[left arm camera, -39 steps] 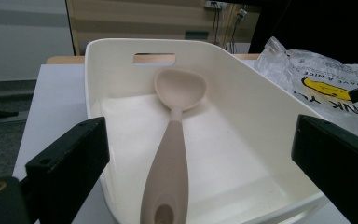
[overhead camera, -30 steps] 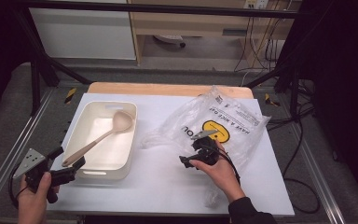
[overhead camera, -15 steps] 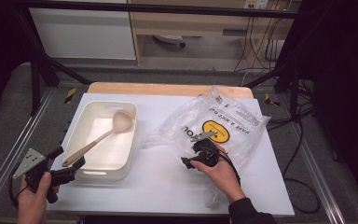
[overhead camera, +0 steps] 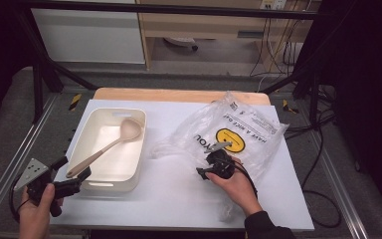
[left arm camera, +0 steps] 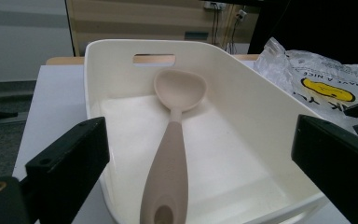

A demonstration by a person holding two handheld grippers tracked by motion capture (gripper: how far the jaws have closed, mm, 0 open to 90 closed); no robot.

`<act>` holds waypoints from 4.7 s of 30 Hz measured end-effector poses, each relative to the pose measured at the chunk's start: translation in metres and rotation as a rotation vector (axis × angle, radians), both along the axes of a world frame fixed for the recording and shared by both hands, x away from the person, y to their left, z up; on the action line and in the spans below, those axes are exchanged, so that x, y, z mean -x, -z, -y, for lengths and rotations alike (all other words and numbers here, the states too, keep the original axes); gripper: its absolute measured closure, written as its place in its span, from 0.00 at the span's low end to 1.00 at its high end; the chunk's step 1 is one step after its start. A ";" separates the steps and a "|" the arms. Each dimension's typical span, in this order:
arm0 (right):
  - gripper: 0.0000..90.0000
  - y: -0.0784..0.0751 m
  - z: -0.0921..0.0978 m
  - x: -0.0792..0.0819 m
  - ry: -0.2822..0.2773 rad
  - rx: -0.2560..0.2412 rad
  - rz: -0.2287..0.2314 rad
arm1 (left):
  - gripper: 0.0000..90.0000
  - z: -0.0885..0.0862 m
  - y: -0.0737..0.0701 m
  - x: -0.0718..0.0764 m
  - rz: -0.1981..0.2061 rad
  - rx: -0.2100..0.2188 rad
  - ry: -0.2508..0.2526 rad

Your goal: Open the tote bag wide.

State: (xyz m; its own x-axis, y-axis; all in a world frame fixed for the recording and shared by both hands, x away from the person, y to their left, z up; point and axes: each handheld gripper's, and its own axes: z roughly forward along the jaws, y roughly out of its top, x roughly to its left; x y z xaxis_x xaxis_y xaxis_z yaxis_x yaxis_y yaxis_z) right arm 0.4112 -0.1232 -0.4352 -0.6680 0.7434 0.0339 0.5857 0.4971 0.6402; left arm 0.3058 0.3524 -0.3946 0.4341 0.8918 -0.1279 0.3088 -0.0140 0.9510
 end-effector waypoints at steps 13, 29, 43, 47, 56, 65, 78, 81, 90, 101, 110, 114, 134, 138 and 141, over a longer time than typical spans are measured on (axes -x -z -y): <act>0.71 0.005 0.004 0.000 0.014 0.023 -0.011 | 0.04 0.000 0.000 0.000 0.000 0.001 0.000; 1.00 0.004 0.010 0.001 0.018 -0.006 0.000 | 0.04 0.000 0.000 0.000 -0.002 0.000 -0.001; 1.00 -0.007 0.001 0.015 -0.020 -0.057 0.009 | 0.04 0.000 0.000 0.000 0.000 0.001 0.000; 1.00 -0.014 0.003 0.015 -0.013 -0.079 0.027 | 0.04 0.000 0.000 0.000 -0.001 0.001 -0.002; 1.00 -0.031 0.016 0.012 0.039 -0.181 0.067 | 0.04 0.000 0.000 0.000 -0.003 -0.002 -0.002; 1.00 -0.047 0.023 0.010 0.062 -0.222 0.097 | 0.04 0.000 0.000 0.000 -0.004 0.001 -0.005; 1.00 -0.082 0.026 -0.007 0.063 -0.244 0.130 | 0.04 -0.001 -0.001 -0.001 -0.006 0.015 0.001; 1.00 -0.087 0.027 -0.013 0.073 -0.277 0.121 | 0.04 -0.001 -0.002 -0.001 -0.001 0.016 -0.001; 1.00 -0.103 0.025 -0.026 0.078 -0.307 0.118 | 0.04 0.000 -0.013 -0.002 0.028 0.005 0.000; 1.00 -0.125 0.021 -0.031 0.072 -0.291 0.138 | 0.04 0.010 -0.023 -0.005 0.028 -0.017 0.045; 1.00 -0.124 0.023 -0.034 0.066 -0.316 0.126 | 0.05 0.014 -0.030 -0.011 0.017 -0.036 0.076; 1.00 -0.124 0.023 -0.035 0.067 -0.322 0.119 | 0.05 0.015 -0.030 -0.012 0.016 -0.033 0.077; 1.00 -0.121 0.032 -0.036 0.061 -0.365 0.112 | 0.05 0.021 -0.029 -0.014 0.004 -0.044 0.094; 1.00 -0.122 0.033 -0.036 0.063 -0.372 0.109 | 0.05 0.022 -0.029 -0.014 0.000 -0.055 0.098; 1.00 -0.122 0.034 -0.036 0.064 -0.373 0.109 | 0.05 0.022 -0.029 -0.015 -0.004 -0.056 0.101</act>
